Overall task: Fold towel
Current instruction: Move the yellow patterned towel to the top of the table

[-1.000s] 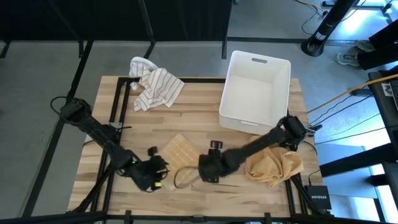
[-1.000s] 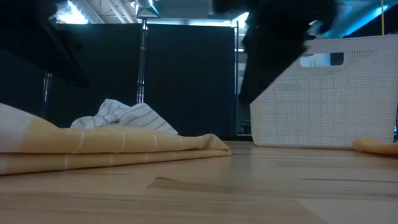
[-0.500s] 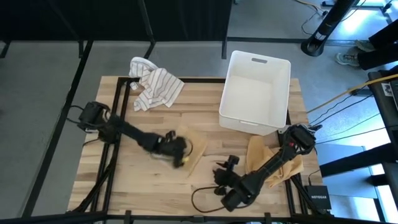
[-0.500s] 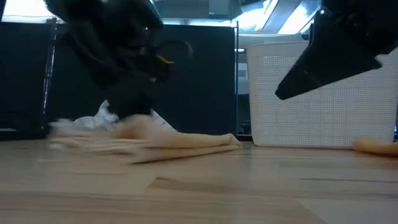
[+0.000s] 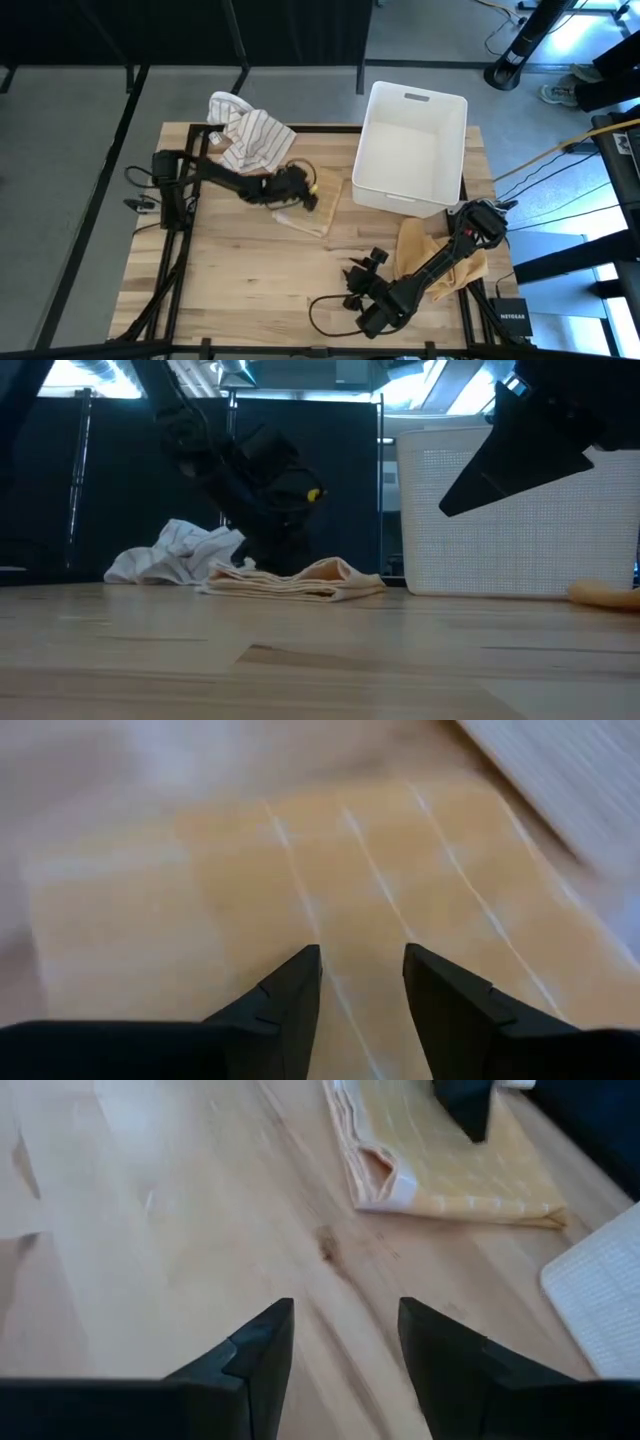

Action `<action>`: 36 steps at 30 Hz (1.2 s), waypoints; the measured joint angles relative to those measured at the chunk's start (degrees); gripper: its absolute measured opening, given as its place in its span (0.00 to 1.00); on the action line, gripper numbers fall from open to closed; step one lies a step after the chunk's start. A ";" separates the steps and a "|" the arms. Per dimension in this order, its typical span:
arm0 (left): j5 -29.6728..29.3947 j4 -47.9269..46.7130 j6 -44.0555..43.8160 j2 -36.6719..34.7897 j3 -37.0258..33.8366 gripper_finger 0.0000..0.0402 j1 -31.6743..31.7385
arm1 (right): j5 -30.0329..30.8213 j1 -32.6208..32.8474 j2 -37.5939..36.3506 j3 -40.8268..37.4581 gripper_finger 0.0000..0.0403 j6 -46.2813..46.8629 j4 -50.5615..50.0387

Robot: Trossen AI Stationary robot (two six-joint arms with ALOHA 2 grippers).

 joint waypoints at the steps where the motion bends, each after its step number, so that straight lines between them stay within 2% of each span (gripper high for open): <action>1: 0.48 0.77 0.50 0.04 0.08 0.34 1.18 | 0.17 0.00 0.00 -0.02 0.45 -0.23 -0.15; 4: 4.29 2.28 4.15 -1.74 1.17 0.34 2.71 | 0.47 -0.02 0.00 -0.02 0.45 -0.37 -0.85; 7: 6.80 1.70 7.65 -6.67 1.65 0.34 0.59 | 0.47 -0.02 0.00 0.00 0.45 -0.45 -1.21; 9: 6.07 -0.55 10.76 -11.05 1.60 0.34 -1.89 | 0.45 -0.02 0.00 0.00 0.45 -0.45 -1.35; 12: 1.00 -7.59 14.19 -17.93 1.63 0.34 -6.11 | -0.89 -0.02 0.00 0.00 0.45 -0.47 -1.54; 14: -1.56 -14.00 14.48 -21.58 1.69 0.34 -8.68 | -2.50 -0.02 0.00 0.00 0.45 -0.48 -1.49; 17: -2.08 -22.47 11.94 -23.11 1.64 0.34 -11.72 | -4.05 -0.04 0.00 0.00 0.45 -0.49 -1.20; 22: -1.87 -28.55 7.62 -18.30 1.54 0.34 -15.59 | -4.08 -0.04 0.00 0.00 0.45 -0.49 -0.44; 27: -1.24 -24.63 5.43 -9.74 1.54 0.34 -17.66 | -4.01 -0.47 0.00 0.00 0.45 -0.51 -0.26; 31: -1.45 -18.45 3.73 -3.13 1.56 0.34 -15.50 | -4.01 -1.25 0.00 0.00 0.45 -1.74 0.36; 36: -2.57 -6.96 3.84 2.67 1.93 0.34 -9.12 | -4.00 -1.33 0.00 0.00 0.45 -2.55 2.13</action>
